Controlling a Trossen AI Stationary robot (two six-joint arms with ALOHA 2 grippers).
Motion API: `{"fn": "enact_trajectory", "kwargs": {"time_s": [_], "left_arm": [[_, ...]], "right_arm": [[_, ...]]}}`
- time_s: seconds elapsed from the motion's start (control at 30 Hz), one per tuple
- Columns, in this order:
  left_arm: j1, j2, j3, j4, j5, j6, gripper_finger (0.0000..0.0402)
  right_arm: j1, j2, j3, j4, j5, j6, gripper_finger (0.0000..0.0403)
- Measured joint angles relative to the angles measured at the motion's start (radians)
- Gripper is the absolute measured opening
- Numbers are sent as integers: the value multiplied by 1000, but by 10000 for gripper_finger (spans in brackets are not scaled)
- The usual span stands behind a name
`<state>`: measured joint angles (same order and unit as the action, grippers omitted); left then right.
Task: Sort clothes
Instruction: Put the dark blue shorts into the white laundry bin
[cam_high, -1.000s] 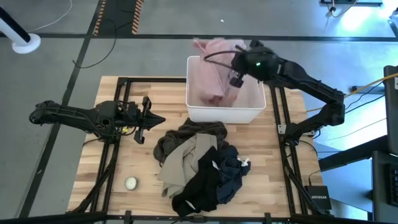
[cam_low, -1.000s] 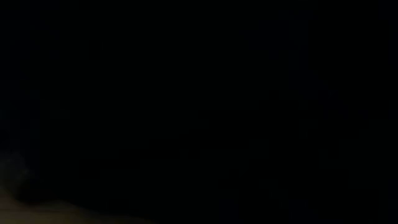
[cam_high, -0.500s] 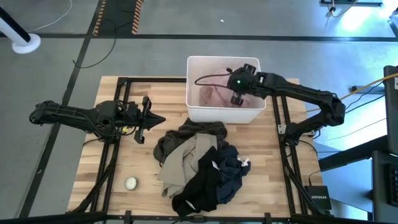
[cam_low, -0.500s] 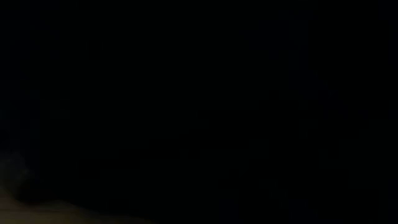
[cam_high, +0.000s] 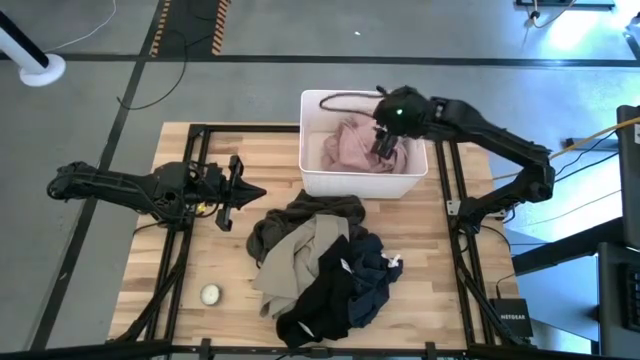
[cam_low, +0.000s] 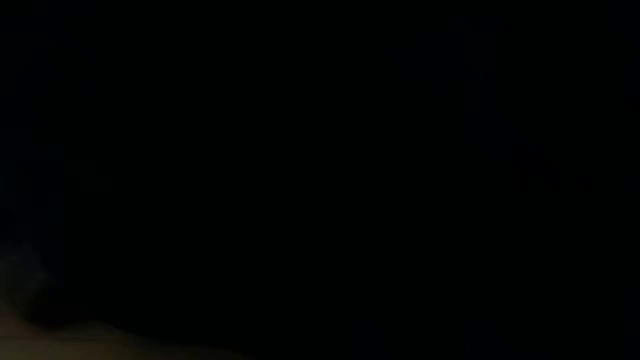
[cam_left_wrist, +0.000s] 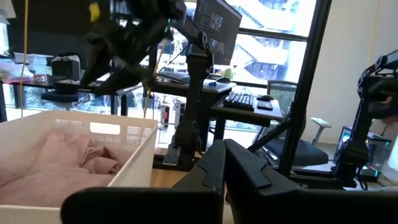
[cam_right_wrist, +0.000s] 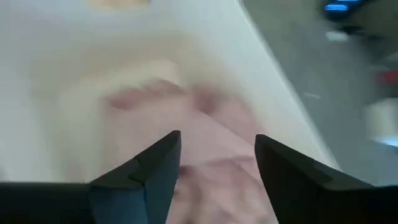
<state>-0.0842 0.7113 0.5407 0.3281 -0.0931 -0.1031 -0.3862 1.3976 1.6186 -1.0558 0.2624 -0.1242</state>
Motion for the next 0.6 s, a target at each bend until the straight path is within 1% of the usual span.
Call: {"fn": "enact_trajectory", "kwargs": {"time_s": [0.07, 0.13, 0.2, 0.23, 0.3, 0.37, 0.6], "left_arm": [[0, 0, 0, -6, 0, -3, 0], [0, 0, 0, -6, 0, -10, 0], [0, 0, 0, -6, 0, -22, 0], [0, 0, 0, -6, 0, -28, 0], [0, 0, 0, -5, 0, -30, 0], [0, 0, 0, -5, 0, -32, 0], [0, 0, 0, -4, 0, -32, 0]], "right_arm": [[2, -4, 44, -36, -150, 43, 231], [31, -12, 58, -45, -273, 76, 231], [78, -23, 57, -51, -356, 98, 229], [112, -26, 57, -60, -380, 105, 228], [197, -26, 57, -81, -392, 123, 227], [294, -25, 56, -97, -380, 145, 227], [641, 5, 55, -101, -242, 248, 227]]}}
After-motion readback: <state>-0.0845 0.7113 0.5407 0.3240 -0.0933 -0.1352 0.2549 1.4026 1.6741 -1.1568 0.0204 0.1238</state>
